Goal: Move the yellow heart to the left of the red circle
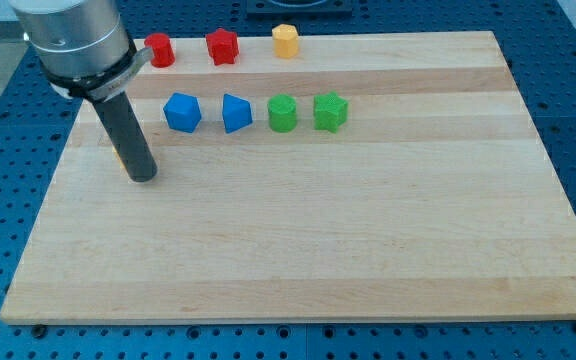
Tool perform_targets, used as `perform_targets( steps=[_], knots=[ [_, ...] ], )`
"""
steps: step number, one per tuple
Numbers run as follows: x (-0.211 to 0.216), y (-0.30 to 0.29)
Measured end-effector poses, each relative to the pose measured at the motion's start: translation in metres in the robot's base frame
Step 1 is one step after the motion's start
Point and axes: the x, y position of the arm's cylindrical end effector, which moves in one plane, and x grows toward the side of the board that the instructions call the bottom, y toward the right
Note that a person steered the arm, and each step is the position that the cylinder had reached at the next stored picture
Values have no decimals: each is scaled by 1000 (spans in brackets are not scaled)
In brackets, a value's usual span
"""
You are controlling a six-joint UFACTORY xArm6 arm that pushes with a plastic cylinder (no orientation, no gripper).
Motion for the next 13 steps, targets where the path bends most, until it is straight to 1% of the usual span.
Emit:
perform_targets(
  steps=[1,3,5,7,12,13],
  knots=[
    [-12,0],
    [-21,-13],
    [-41,-32],
    [-46,-58],
    [-87,-65],
    [-87,-80]
  ],
)
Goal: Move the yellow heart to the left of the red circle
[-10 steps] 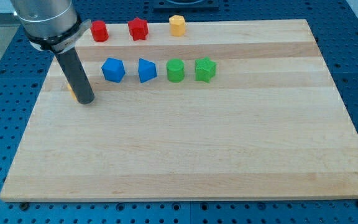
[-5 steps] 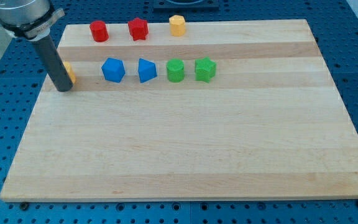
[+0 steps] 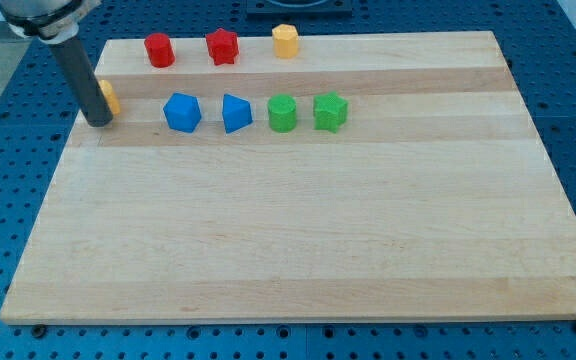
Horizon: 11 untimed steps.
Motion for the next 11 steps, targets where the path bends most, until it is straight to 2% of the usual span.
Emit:
perform_targets(
  steps=[4,10,11],
  knots=[
    [-37,-9],
    [-34,9],
    [-44,9]
  ],
)
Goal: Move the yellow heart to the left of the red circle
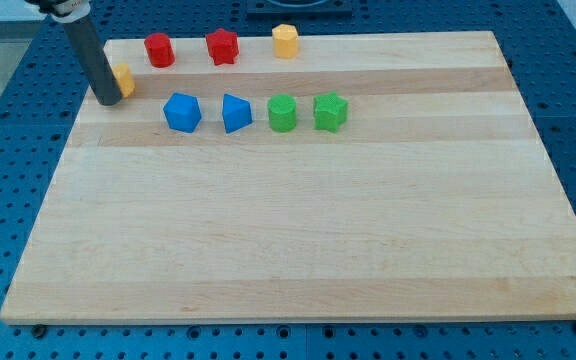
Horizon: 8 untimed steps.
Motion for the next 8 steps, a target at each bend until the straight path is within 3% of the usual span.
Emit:
perform_targets(
  steps=[5,8],
  knots=[
    [-72,0],
    [-61,14]
  ],
)
